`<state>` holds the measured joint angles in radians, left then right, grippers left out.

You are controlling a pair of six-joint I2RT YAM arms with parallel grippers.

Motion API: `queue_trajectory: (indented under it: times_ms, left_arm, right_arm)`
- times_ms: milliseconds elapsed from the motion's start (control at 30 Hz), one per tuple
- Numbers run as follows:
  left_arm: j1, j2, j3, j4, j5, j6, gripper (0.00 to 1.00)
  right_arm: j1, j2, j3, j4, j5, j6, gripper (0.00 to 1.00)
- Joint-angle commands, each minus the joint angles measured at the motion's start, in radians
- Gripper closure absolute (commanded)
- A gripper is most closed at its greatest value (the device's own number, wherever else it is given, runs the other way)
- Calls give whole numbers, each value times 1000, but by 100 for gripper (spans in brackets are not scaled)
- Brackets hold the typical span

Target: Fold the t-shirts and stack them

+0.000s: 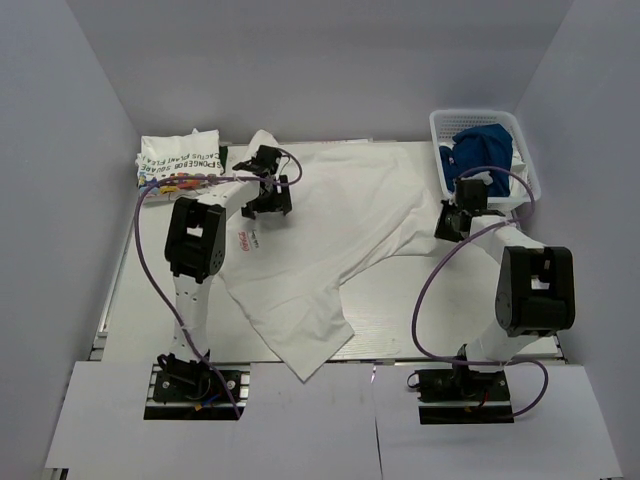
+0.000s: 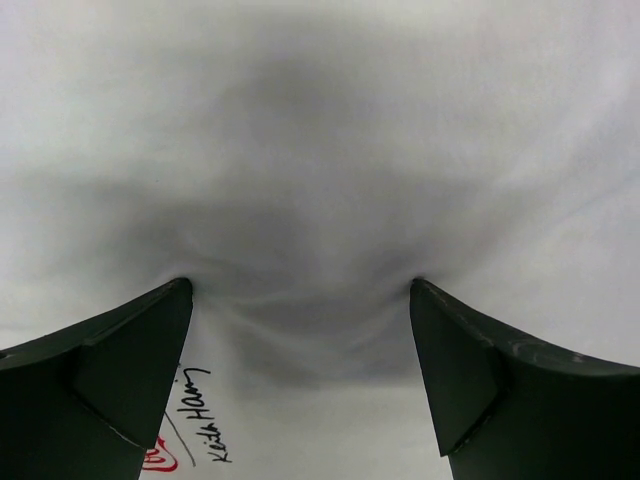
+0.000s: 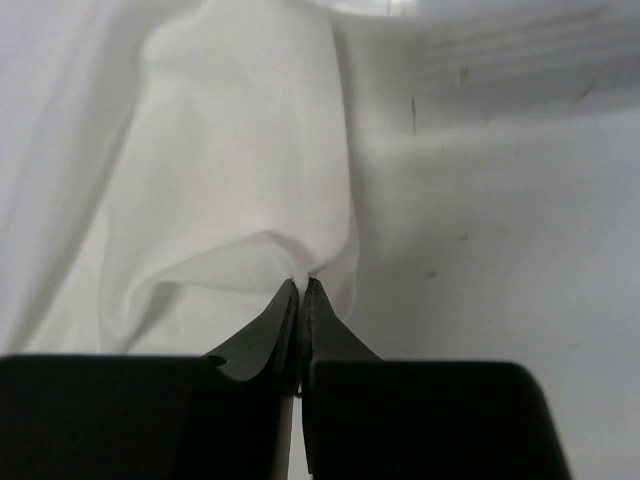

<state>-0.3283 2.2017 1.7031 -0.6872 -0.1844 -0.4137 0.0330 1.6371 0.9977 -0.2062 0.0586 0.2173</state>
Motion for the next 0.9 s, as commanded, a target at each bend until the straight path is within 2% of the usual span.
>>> queue_trajectory:
  times_ms: [0,100,133,267,333,467,600,700,800,867]
  left_arm:
    - [41,117,87,80,89,50,0]
    - [67,253,263,36,137,73,0]
    - [80,291,367,17,158,85,0]
    - [104,392,541,-23,212,101,0]
    - [126,377,541,-12,224,124,0]
    - [138,317,460,32,224,136,0]
    - [147,320,487,8,243,136,0]
    - [147,320,487,-2,321,145,0]
    - [147,264,474,8,358,145,0]
    - [147,236,483,-17,367,145,0]
  right_arm:
    - [-2,-77,-82,-13,-14,23,98]
    - [-4,-123,-157,-16,7,60,98]
    - [-7,-150,-172,-4,1,70,100]
    - [-8,-209,-215,-7,4,73,100]
    - [-13,-248,-212,-38,38,71,100]
    - [-21,-347,-238,-61,6,85,100]
    - [-50,-411,-269,-98,-26,76,100]
    - [-51,-418,-306,-85,-48,80,100]
    - [-54,-389,-334,-64,9,94,100]
    - [-59,-355,-323,-80,50,122,93]
